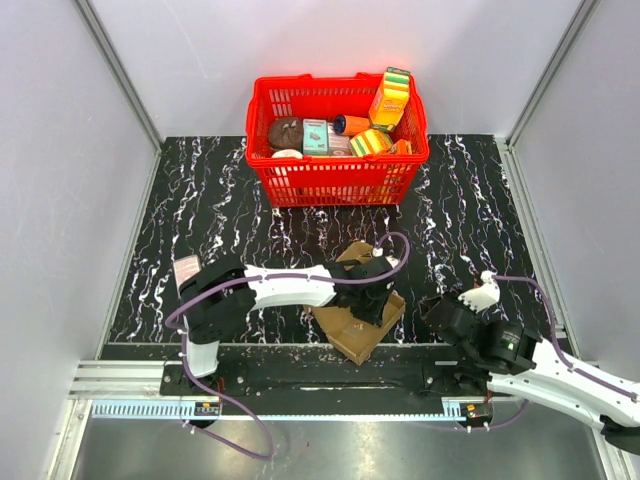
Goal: Fold the paper box
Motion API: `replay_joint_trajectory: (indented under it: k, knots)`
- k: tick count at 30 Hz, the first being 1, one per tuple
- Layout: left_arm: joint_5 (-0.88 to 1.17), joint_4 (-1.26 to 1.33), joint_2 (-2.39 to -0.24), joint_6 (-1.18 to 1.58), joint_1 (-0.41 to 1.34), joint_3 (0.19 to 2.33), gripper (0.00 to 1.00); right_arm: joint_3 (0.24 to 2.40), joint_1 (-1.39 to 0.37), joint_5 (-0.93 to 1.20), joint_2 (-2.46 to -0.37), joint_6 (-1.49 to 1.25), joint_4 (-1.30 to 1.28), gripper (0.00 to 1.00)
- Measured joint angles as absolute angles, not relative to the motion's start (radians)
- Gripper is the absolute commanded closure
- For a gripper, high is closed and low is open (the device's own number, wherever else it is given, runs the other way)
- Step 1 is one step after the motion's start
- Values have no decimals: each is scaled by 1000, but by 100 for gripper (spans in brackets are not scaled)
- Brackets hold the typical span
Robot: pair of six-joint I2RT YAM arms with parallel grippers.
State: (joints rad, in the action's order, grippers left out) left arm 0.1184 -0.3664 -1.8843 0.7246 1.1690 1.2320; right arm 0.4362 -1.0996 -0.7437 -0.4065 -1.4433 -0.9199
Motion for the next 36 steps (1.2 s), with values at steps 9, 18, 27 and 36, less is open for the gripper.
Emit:
replay_joint_trajectory:
  k: [9, 18, 27, 36]
  knots:
    - [92, -442, -1884, 719, 1169, 1343, 100, 478, -1100, -752, -373, -1441, -989, 72]
    - [93, -478, -1884, 714, 1177, 1391, 100, 515, -1100, -764, -374, -1448, -1043, 72]
    - [92, -566, -1832, 668, 1179, 1573, 100, 552, -1100, -735, -402, -1471, -1086, 80]
    - [47, -601, -1515, 625, 1144, 1636, 100, 477, -1100, -585, -535, -1386, -875, 96]
